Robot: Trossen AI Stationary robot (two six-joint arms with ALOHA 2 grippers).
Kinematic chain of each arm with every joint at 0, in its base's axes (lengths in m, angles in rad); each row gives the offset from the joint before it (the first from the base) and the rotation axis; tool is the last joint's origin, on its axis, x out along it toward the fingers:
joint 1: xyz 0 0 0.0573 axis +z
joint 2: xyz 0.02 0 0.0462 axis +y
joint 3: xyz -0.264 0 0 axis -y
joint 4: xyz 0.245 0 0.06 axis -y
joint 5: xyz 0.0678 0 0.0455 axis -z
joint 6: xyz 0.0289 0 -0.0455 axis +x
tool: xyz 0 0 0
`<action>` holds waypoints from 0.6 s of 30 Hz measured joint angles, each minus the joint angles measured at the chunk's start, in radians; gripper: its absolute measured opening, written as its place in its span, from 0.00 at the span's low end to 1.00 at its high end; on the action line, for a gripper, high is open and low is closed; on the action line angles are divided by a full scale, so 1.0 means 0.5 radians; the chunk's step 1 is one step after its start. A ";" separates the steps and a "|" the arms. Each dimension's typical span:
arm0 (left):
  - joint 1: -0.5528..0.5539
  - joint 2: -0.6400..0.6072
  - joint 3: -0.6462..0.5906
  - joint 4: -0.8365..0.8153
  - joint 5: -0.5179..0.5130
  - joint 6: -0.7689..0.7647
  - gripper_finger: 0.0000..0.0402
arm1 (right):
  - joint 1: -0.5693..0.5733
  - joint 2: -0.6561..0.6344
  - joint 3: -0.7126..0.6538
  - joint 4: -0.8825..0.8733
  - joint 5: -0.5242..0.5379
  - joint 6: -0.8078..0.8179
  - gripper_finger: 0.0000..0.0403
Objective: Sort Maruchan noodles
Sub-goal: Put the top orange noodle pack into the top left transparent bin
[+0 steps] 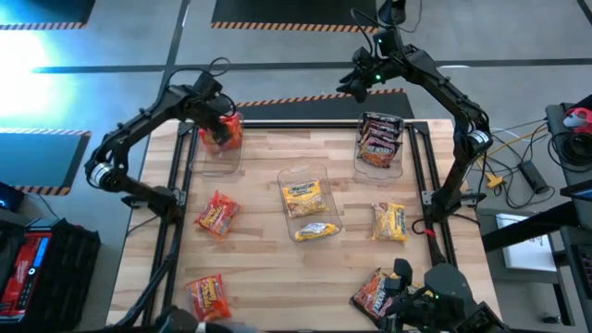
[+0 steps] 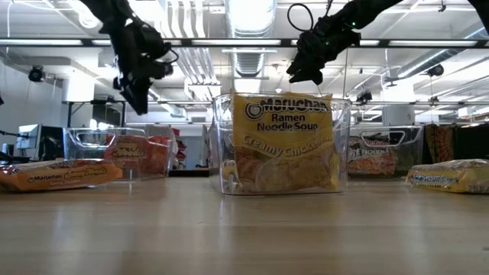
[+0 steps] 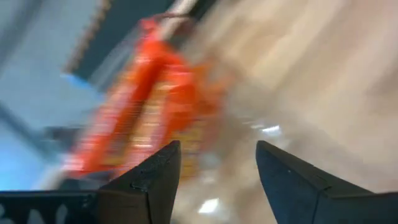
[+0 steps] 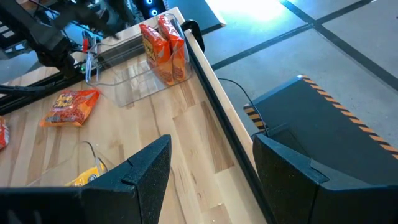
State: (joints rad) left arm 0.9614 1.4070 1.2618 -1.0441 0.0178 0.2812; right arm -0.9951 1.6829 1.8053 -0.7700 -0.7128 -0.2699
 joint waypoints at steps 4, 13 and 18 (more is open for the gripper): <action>-0.106 -0.078 0.014 -0.037 0.269 -0.314 0.49 | 0.000 0.000 0.000 0.000 0.000 0.000 0.53; -0.710 -0.239 0.004 -0.021 0.154 -1.010 0.49 | 0.000 0.000 0.000 0.001 0.000 0.000 0.53; -1.065 -0.235 -0.029 -0.082 0.030 -1.587 0.49 | -0.001 0.000 0.000 0.000 0.000 0.000 0.53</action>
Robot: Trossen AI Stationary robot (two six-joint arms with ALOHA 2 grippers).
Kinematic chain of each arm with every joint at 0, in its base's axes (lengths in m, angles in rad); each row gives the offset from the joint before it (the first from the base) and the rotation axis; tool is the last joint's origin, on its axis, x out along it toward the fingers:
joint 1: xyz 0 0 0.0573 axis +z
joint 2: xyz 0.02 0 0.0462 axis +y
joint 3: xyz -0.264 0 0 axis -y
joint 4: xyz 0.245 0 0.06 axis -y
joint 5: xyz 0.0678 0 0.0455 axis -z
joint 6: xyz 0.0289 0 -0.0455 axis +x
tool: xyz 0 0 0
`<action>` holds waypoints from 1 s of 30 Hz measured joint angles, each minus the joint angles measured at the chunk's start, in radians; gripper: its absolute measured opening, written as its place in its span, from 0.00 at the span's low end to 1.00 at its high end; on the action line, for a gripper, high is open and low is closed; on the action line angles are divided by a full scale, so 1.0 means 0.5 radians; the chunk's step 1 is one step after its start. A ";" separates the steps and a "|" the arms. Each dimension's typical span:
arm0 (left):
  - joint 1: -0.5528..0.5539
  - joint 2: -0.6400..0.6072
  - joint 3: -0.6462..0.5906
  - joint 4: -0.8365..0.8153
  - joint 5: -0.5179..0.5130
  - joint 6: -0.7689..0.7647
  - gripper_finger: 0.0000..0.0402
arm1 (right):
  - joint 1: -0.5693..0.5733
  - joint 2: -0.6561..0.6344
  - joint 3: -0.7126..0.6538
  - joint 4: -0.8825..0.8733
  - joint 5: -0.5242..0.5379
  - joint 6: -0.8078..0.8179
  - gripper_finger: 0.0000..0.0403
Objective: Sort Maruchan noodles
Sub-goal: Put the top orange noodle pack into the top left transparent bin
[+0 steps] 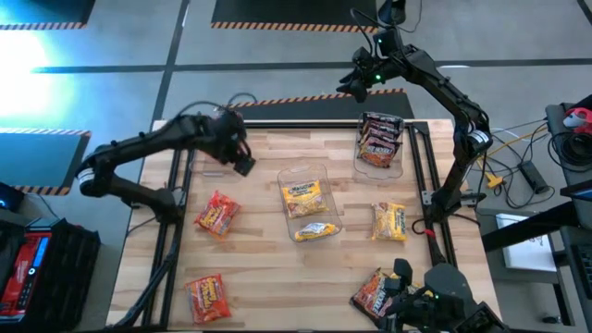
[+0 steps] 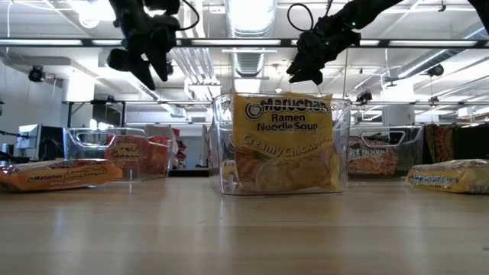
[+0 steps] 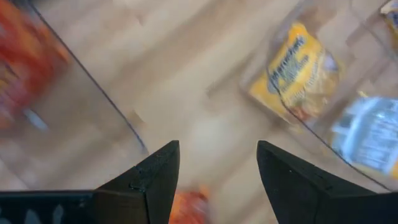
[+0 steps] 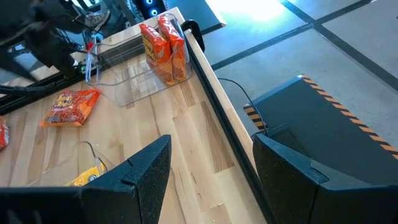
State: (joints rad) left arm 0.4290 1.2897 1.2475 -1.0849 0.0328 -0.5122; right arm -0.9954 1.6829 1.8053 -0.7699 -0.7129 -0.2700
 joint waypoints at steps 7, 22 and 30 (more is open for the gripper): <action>-0.402 0.026 -0.020 -0.263 0.003 -0.563 0.49 | 0.000 0.000 0.000 0.000 0.000 0.000 0.53; -0.802 -0.064 -0.540 -0.450 -0.029 -0.746 0.49 | 0.000 0.000 0.000 0.001 0.000 0.000 0.53; -0.878 -0.300 -1.011 -0.026 -0.027 -0.893 0.49 | 0.000 0.000 0.000 0.000 -0.001 0.000 0.53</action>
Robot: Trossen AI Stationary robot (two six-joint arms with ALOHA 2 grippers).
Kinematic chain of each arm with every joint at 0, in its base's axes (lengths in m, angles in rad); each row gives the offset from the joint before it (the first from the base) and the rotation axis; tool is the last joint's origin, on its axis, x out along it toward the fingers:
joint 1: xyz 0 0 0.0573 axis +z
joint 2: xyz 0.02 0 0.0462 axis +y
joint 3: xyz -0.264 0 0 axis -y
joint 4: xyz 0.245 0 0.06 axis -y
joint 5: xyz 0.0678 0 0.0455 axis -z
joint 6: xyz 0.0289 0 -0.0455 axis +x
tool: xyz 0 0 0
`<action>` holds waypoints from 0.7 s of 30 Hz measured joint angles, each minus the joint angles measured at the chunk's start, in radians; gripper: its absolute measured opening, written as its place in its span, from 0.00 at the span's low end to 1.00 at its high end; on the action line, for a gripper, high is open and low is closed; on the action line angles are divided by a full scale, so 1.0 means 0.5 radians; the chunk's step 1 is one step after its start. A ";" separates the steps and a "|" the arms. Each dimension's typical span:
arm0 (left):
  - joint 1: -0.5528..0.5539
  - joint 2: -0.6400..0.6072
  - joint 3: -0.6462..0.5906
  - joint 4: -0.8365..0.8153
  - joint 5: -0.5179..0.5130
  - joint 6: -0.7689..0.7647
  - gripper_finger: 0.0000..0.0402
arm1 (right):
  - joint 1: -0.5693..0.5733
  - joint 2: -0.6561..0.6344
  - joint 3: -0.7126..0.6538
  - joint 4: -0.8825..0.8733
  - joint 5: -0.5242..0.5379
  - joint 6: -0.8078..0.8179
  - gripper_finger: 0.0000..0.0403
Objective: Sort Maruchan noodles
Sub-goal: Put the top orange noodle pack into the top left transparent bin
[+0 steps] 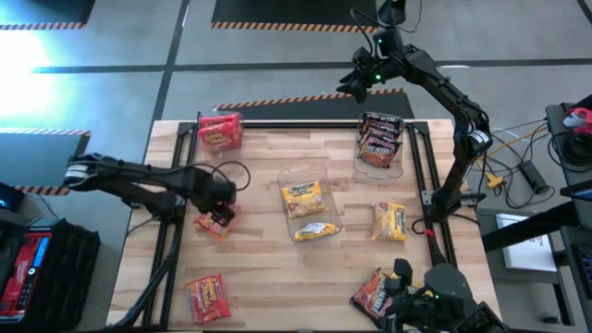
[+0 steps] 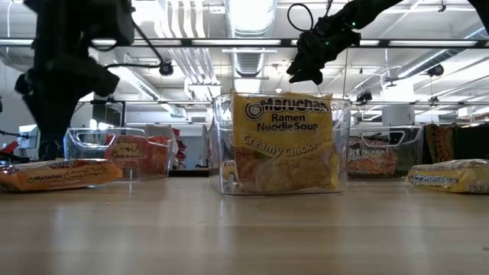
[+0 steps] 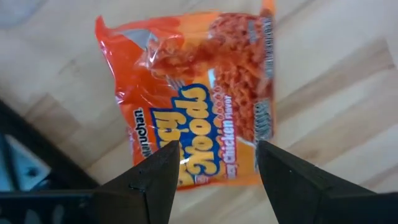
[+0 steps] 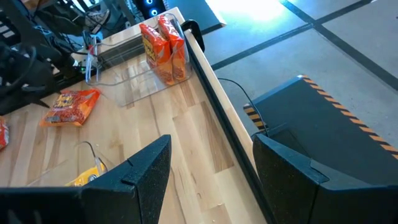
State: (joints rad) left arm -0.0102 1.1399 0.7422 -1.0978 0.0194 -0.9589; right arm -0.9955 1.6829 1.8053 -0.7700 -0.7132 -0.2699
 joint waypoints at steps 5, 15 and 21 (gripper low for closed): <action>0.000 -0.033 -0.194 0.297 0.000 -0.107 0.49 | 0.000 0.000 0.000 0.000 0.001 0.000 0.53; 0.000 0.244 -0.202 0.760 -0.031 -0.067 0.49 | 0.000 0.000 0.000 0.000 0.001 0.000 0.53; 0.000 0.458 -0.018 0.820 -0.123 0.107 0.49 | 0.000 0.000 0.000 0.001 0.000 0.000 0.53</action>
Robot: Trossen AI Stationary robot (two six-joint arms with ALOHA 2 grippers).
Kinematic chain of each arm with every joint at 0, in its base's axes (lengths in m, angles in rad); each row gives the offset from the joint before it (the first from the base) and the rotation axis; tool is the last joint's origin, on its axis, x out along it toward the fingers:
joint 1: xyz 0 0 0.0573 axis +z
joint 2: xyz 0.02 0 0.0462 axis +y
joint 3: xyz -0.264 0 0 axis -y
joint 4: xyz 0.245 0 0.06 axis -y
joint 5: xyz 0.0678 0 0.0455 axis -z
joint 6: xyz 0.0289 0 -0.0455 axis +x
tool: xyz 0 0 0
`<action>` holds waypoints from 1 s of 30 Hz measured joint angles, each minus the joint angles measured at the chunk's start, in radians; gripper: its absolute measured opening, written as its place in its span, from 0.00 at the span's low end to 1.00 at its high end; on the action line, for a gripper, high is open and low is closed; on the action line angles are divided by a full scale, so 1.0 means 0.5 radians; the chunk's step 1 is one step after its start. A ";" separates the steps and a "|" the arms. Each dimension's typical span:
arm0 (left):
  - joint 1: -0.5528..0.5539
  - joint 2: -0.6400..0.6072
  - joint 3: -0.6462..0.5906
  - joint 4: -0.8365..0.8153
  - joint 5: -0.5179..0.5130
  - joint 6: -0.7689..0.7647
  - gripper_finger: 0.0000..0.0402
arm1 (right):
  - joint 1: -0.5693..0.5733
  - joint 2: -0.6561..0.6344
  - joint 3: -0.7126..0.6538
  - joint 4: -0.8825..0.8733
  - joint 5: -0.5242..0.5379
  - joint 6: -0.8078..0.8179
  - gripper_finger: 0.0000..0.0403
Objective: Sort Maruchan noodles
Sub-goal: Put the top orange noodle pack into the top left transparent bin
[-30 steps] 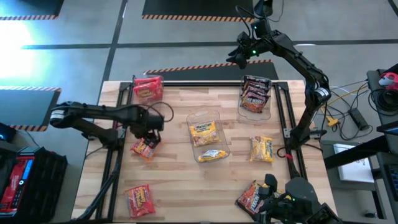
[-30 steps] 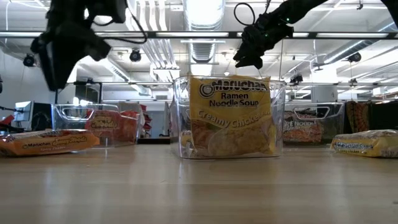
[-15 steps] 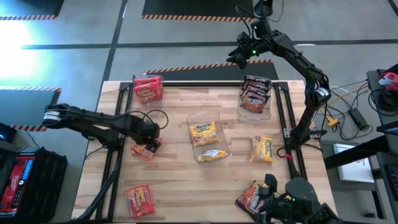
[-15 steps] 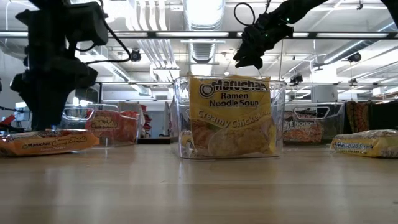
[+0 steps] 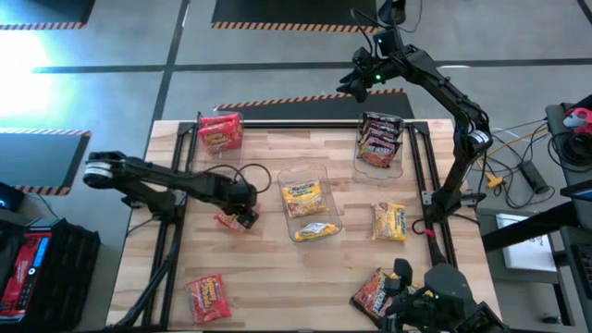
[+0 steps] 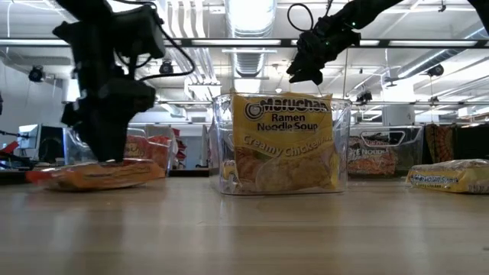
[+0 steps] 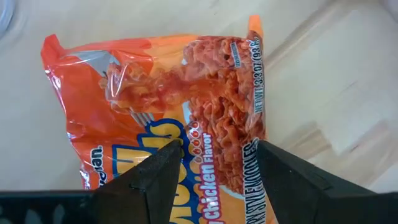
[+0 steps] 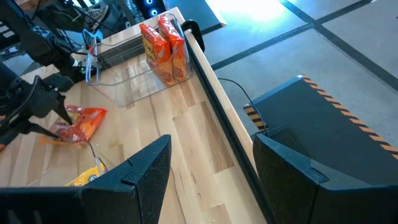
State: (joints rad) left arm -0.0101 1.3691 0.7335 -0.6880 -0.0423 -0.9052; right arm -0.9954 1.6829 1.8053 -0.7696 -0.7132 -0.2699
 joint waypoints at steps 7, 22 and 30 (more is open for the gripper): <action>-0.007 0.034 0.122 -0.145 -0.078 0.134 0.49 | 0.001 0.000 0.000 0.000 0.001 0.000 0.53; -0.299 -0.585 -0.293 -0.130 -0.334 -0.870 0.49 | 0.001 0.000 0.000 0.000 0.000 0.000 0.53; -0.397 -0.572 -0.422 -0.138 -0.565 -1.337 0.49 | 0.001 0.000 0.000 0.001 0.000 0.000 0.53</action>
State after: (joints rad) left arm -0.2085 1.0831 0.5222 -0.7571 -0.3248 -1.5739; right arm -0.9951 1.6829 1.8053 -0.7694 -0.7132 -0.2699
